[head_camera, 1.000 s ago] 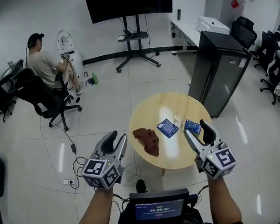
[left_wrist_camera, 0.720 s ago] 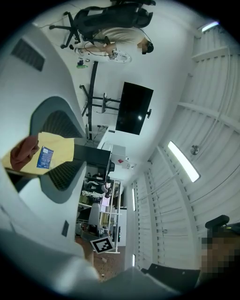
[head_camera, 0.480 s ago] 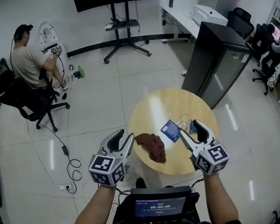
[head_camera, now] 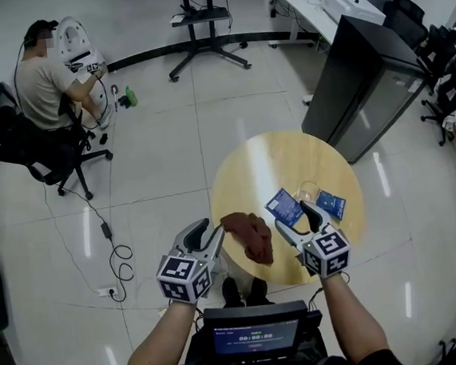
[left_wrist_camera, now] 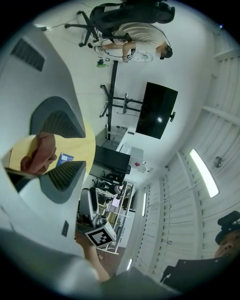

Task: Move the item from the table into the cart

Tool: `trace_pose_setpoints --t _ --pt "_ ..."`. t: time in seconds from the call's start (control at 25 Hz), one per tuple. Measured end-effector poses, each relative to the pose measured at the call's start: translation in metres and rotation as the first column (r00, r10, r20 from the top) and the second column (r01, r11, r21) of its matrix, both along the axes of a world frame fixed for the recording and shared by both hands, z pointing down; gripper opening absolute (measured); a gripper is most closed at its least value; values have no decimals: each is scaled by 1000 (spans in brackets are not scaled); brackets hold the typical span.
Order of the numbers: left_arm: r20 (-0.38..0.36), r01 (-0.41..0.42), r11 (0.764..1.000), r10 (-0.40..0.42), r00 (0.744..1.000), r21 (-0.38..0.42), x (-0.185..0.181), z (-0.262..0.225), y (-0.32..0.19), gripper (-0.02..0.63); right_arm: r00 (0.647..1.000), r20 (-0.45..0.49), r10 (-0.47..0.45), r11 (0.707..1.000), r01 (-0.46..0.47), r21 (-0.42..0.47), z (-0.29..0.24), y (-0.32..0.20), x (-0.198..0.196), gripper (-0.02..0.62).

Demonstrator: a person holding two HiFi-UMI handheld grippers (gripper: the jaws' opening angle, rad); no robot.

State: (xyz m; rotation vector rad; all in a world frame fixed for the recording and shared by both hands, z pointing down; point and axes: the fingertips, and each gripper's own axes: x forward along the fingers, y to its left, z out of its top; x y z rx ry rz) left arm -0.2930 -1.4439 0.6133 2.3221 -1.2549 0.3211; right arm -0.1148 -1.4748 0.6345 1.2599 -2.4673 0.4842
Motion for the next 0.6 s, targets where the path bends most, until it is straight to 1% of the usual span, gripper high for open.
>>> trace_pose_setpoints --t 0.12,0.2,0.24,0.28,0.44,0.6 --pt "5 11 1000 -11 1000 -24 3 23 -15 155 999 -26 -31 998 29 -55 35 -17 1 339" --pt "17 17 999 -16 1000 -40 8 40 -25 152 997 -25 -73 993 70 -100 58 -26 -6 339" --pt "21 22 998 -21 1000 -53 10 49 -30 152 995 -26 -100 987 96 -126 70 -30 -13 370" --pt "21 30 997 -28 999 -69 11 58 -35 152 991 -29 -129 981 123 -152 84 -32 -21 383" --pt "21 64 992 -62 998 -111 12 95 -50 152 971 -63 -230 948 209 -241 148 -35 -49 383" --pt "42 79 987 -74 996 -143 5 129 -56 150 943 -115 -311 921 269 -281 190 -39 -71 385"
